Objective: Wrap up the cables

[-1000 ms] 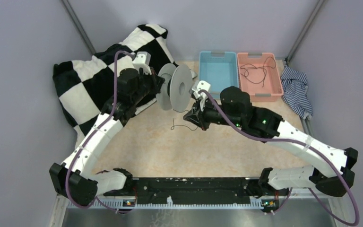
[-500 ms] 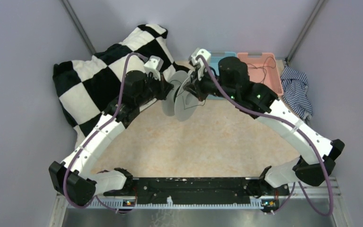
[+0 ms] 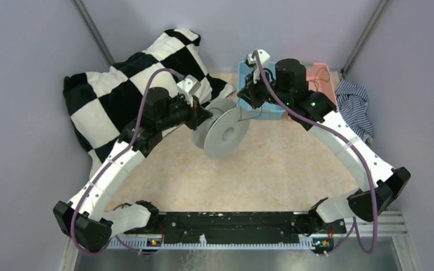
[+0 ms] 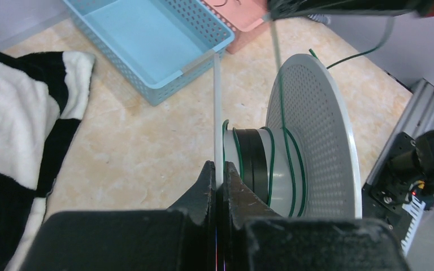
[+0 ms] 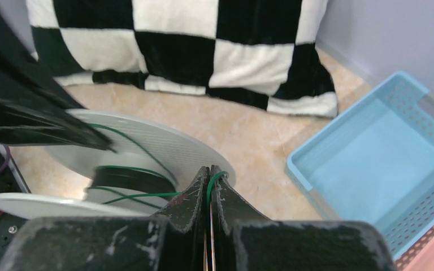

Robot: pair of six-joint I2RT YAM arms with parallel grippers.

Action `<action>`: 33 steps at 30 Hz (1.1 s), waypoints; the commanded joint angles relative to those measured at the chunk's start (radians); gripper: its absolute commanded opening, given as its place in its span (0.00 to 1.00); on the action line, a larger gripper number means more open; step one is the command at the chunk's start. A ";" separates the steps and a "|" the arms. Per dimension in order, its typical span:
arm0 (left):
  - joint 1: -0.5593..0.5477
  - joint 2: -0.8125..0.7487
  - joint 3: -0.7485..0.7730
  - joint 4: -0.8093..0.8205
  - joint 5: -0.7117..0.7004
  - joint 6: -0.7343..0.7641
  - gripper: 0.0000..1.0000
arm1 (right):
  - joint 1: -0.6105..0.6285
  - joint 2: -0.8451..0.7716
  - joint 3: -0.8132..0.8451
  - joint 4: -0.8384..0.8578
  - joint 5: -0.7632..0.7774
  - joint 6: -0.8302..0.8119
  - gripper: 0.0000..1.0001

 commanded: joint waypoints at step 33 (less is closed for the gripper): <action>0.038 0.002 0.357 -0.047 0.037 -0.099 0.00 | -0.161 -0.282 -0.788 0.414 -0.020 0.280 0.58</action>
